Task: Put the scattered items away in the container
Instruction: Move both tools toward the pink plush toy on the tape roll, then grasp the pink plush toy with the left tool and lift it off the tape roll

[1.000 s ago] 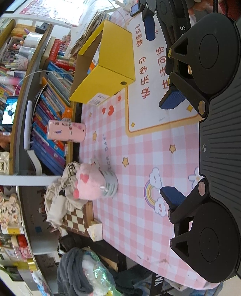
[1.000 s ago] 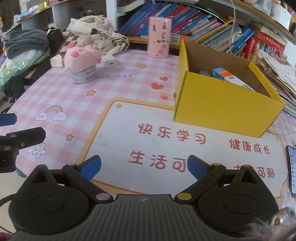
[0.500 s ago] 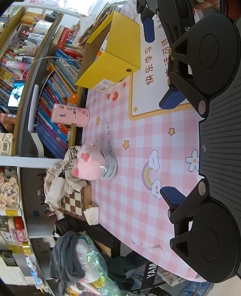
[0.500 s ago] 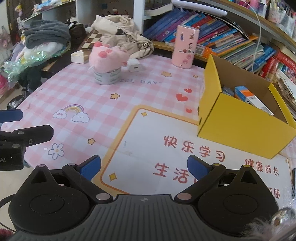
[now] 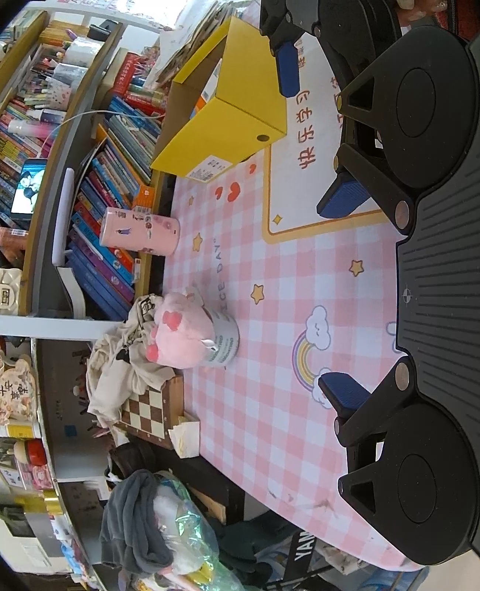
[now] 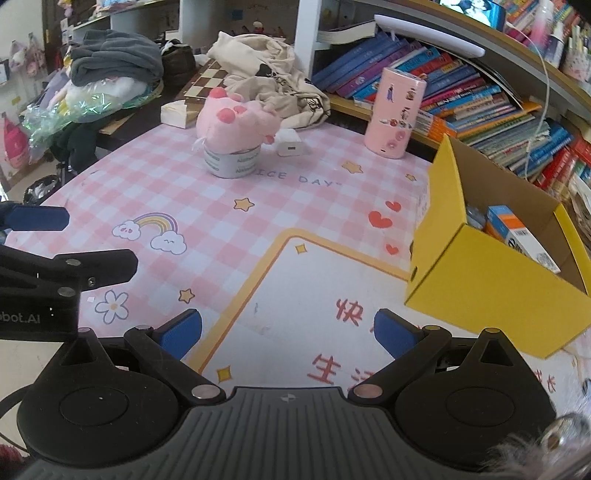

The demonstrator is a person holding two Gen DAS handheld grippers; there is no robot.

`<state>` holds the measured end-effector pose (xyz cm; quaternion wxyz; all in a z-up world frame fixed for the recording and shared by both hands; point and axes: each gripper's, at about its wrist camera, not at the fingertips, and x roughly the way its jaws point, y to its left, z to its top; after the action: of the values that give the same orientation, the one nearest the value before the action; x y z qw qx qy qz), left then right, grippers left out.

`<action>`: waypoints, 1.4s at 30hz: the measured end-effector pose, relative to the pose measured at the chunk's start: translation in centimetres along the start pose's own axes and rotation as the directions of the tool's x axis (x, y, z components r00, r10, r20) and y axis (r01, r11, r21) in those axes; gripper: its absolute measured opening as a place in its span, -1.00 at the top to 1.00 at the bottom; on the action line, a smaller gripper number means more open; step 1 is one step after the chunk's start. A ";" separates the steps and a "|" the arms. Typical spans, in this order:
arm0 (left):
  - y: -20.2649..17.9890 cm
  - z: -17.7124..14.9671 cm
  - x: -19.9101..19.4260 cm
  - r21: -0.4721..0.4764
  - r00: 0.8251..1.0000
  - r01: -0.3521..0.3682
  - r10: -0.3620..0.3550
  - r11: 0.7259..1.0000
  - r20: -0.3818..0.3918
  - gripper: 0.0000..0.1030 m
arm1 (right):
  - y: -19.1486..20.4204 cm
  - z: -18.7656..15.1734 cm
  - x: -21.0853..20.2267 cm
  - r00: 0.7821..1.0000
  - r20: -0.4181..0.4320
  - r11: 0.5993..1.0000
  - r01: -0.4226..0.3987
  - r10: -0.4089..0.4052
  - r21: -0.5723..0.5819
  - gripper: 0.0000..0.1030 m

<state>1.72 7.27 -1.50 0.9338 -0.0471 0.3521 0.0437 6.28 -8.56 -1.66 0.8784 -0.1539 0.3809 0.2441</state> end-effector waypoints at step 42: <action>1.9 9.7 11.1 0.014 0.993 -0.094 0.093 0.995 0.073 -0.80 | -2.4 8.5 11.1 0.991 0.024 0.987 -0.126 0.129 -0.101 -0.95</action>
<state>16.13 10.88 -1.69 0.9431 -0.0207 0.3205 0.0860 19.25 -3.21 -4.09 0.8580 -0.1690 0.3640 0.3207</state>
